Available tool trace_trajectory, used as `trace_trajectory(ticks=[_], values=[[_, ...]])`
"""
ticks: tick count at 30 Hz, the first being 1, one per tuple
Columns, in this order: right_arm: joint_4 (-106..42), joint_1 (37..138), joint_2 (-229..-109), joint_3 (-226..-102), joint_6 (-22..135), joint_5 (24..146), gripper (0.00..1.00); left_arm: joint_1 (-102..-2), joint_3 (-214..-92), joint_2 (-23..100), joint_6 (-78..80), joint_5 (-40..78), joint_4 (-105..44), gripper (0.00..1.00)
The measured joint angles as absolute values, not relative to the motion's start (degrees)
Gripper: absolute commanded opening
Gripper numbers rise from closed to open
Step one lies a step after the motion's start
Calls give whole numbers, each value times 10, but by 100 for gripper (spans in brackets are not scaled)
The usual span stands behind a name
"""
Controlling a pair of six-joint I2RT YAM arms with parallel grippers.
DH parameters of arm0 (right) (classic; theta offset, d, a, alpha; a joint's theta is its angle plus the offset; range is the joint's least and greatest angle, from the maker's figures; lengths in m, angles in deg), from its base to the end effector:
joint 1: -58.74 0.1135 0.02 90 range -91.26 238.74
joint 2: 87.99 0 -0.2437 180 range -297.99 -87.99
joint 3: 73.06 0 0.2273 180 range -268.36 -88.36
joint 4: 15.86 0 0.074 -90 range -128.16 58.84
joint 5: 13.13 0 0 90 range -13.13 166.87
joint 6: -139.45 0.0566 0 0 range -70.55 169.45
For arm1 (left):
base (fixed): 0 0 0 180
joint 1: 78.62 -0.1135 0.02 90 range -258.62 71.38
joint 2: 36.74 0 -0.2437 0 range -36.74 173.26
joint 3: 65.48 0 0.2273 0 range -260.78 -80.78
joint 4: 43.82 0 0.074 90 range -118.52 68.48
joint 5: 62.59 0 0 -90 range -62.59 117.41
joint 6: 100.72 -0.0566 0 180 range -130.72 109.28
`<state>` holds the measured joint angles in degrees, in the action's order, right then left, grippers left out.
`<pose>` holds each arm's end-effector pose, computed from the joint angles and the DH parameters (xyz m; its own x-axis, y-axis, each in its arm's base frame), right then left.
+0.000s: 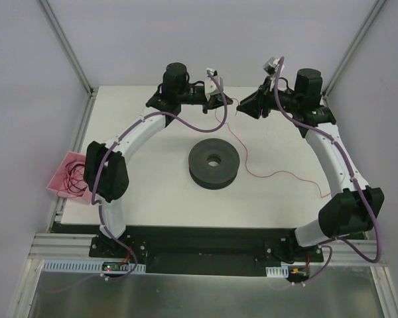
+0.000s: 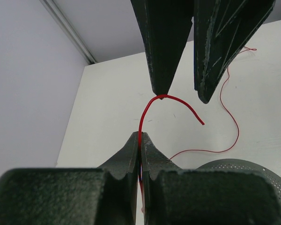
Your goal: Wrap the cables
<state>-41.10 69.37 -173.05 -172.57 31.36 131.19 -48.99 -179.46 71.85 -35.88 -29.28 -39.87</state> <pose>0.3102 0.1050 0.3930 0.1020 -0.1651 -0.9810 -0.9049 0.3943 -0.1605 0.3495 -0.2532 0.3685 0.4439 0.0161 -0.8959 0.8938 0.0635 0.4440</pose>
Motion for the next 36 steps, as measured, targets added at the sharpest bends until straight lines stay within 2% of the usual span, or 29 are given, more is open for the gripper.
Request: trace_trajectory(ticks=[3,9,24,26,28,33,36], values=[[-419,698,-1731,-1726,305,1308,31,-490,-1795,714,-359,-293,-399,0],[-409,703,-1745,-1733,306,1294,0,-490,-1793,707,-358,-294,-399,0],[-295,730,-1768,-1733,383,1283,0,-474,-1780,704,-340,-295,-399,1],[-289,731,-1768,-1733,383,1283,0,-475,-1780,704,-333,-293,-401,29],[-287,731,-1768,-1732,383,1284,0,-475,-1778,703,-327,-291,-404,42],[-287,714,-1767,-1732,374,1286,0,-489,-1721,656,-315,-292,-375,56],[-300,700,-1765,-1732,348,1287,0,-523,-1703,619,-303,-303,-346,58]])
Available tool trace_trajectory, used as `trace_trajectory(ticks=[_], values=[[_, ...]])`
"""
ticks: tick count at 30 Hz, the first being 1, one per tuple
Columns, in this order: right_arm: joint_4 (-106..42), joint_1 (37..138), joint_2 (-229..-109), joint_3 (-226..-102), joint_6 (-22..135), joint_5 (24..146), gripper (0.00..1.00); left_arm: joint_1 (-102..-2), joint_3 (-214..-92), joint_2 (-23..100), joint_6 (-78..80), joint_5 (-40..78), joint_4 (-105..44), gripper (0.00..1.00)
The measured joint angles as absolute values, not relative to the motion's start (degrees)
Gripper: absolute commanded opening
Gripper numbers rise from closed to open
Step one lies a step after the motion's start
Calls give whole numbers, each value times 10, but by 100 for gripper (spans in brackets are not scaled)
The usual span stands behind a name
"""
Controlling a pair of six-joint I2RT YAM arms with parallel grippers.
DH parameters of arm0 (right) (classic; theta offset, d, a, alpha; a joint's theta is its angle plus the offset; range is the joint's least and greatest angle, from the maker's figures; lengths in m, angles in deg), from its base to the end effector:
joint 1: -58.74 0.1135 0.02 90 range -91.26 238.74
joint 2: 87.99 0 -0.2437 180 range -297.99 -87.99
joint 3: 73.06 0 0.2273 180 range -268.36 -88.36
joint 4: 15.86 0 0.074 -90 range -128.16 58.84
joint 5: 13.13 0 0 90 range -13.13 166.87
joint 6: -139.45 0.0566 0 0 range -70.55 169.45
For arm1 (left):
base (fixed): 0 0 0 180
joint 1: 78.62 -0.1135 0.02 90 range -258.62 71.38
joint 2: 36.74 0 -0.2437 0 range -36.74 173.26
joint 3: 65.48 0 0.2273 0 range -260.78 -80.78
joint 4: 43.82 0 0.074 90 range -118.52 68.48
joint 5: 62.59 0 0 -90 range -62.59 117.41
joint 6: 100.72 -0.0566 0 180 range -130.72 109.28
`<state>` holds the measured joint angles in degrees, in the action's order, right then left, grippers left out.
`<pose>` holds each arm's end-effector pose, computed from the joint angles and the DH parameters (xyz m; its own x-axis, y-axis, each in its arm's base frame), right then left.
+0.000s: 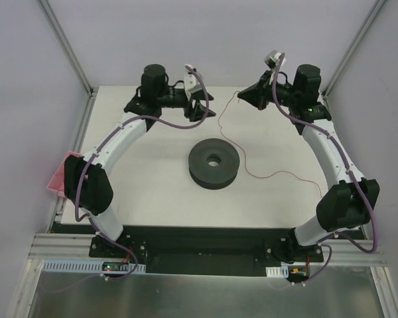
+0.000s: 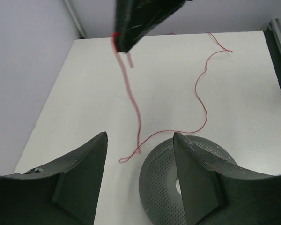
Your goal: Wrap the cables
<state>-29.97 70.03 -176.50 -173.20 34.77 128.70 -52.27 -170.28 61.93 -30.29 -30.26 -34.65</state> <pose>0.3298 0.1112 0.3982 0.1848 -0.1228 -0.9751 -0.8729 0.4354 -0.2203 0.3254 -0.2146 0.3732 0.2880 0.0573 -0.9559 0.9520 0.0908 0.2923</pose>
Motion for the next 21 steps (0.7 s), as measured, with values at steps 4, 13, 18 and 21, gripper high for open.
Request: trace_trajectory(ticks=[4,13,18,21], values=[[-336,699,-1759,-1736,295,1294,0,-587,-1723,590,-260,-326,-320,54],[-409,741,-1757,-1770,173,1302,0,-583,-1921,623,-242,-347,-153,43],[-420,769,-1754,-1772,142,1300,0,-552,-1970,641,-266,-324,-41,38],[-422,784,-1754,-1772,129,1298,0,-531,-1987,658,-279,-303,19,35]])
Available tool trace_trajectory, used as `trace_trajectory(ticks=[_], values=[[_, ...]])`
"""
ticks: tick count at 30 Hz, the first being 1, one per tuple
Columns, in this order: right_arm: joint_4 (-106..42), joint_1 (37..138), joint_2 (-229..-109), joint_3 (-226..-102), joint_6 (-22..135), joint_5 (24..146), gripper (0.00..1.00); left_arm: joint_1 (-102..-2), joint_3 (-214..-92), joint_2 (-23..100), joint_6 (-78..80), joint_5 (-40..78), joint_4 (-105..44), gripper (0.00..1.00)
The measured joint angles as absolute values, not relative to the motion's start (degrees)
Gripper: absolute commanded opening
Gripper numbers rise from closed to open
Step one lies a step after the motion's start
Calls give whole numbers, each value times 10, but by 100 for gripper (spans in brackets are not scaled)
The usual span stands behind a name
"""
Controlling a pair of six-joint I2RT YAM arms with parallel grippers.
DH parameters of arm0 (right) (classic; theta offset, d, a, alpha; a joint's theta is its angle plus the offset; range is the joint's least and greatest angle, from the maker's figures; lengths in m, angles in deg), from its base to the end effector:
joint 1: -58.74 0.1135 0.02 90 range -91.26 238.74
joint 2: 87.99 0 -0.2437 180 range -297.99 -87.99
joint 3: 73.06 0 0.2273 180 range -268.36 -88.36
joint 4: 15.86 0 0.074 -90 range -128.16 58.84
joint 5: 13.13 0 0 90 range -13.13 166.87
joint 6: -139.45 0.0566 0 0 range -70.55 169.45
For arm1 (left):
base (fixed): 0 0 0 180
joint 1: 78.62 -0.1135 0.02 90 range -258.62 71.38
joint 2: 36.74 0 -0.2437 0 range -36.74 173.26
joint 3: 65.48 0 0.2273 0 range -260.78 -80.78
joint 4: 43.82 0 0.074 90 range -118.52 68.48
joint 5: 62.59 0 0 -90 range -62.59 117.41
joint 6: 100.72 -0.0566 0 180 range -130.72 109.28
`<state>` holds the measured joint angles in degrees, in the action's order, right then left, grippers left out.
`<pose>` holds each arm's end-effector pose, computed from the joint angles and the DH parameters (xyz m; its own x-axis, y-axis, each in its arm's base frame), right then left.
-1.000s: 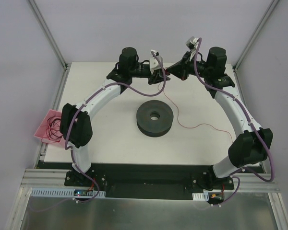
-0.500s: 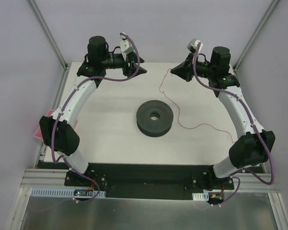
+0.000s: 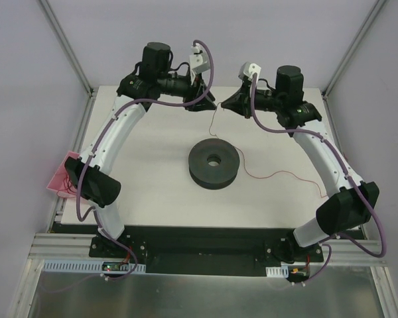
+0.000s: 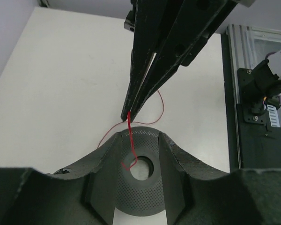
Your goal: Wrap the cables
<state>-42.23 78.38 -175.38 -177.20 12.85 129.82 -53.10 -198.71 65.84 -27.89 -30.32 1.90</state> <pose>0.2986 0.1545 0.4044 0.4363 -0.2257 -0.8710 -0.8514 0.2097 -0.4808 0.3126 -0.2023 0.4401 0.0612 0.1454 -0.9875 0.9930 0.0912 0.0750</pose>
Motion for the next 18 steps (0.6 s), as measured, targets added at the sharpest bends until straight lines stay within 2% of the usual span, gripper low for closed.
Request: trace_trajectory(ticks=[7,14,18], values=[[-442,808,-1750,-1772,92,1293,0,-516,-1995,676,-306,-269,98,29],[-462,827,-1748,-1772,62,1282,0,-515,-1996,676,-323,-254,124,27],[-470,835,-1748,-1772,52,1277,0,-515,-1997,676,-327,-248,129,15]])
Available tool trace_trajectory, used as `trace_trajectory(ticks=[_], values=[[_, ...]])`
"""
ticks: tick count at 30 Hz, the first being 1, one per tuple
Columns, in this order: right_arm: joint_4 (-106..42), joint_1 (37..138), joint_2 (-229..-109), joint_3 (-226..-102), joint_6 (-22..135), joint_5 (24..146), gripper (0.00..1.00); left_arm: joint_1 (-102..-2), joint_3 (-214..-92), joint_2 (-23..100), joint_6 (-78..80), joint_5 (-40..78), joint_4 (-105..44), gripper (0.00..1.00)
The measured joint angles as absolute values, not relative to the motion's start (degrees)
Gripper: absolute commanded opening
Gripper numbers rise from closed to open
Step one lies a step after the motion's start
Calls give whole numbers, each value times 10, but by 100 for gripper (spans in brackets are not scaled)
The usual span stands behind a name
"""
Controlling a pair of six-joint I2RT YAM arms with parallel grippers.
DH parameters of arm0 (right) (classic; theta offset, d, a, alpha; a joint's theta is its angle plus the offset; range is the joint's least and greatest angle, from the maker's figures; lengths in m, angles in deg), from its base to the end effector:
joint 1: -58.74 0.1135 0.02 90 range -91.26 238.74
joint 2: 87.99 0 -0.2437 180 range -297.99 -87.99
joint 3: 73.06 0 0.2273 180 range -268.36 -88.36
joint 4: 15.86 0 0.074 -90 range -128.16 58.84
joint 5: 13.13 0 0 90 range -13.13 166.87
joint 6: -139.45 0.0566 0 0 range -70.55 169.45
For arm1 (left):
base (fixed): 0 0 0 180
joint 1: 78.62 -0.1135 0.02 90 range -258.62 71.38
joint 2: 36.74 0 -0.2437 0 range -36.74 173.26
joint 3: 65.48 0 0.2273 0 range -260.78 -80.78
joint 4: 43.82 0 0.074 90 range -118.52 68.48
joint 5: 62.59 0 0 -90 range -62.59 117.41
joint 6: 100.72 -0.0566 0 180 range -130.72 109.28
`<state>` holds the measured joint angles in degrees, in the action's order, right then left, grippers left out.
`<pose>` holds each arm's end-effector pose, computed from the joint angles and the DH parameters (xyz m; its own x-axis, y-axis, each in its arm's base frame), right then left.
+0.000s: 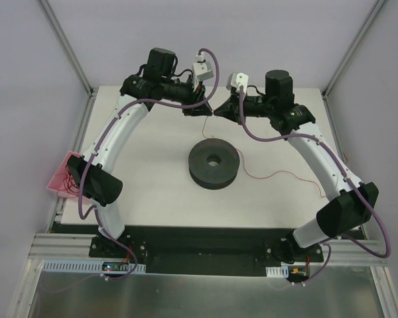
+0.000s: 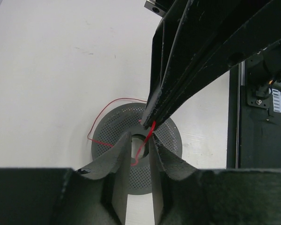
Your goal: Wrap the cables
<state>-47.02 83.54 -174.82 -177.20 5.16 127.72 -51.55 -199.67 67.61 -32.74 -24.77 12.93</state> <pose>0.2812 0.1783 0.3982 0.5067 -0.2515 -0.8246 -0.8306 0.1141 -0.5451 0.3131 -0.2102 0.4135 -0.0338 0.2755 -0.9607 0.9913 0.1318 0.0029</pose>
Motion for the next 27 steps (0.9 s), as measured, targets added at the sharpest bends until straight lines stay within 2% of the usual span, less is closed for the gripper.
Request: trace_trajectory(ticks=[4,7,8,9,11,12,13,18,22,27], values=[[-473,839,-1748,-1772,45,1270,0,-515,-1997,676,-330,-250,132,0],[-473,839,-1748,-1772,43,1267,0,-515,-1997,676,-335,-260,135,0],[-473,839,-1748,-1772,42,1265,6,-515,-1997,676,-336,-264,136,0],[-473,839,-1748,-1772,42,1262,17,-516,-1997,676,-335,-266,137,0],[-472,840,-1748,-1772,43,1249,48,-517,-1997,676,-313,-266,132,0],[-471,840,-1748,-1772,49,1242,59,-519,-1997,676,-291,-265,123,0],[-464,839,-1748,-1769,54,1232,64,-522,-1996,676,-269,-262,111,0],[-366,831,-1716,-1690,91,1177,81,-554,-1959,675,-83,-212,-1,0],[-268,827,-1688,-1623,120,1131,91,-578,-1917,675,50,-151,-57,0],[-171,836,-1686,-1609,141,1098,95,-576,-1904,673,169,-109,-82,0]])
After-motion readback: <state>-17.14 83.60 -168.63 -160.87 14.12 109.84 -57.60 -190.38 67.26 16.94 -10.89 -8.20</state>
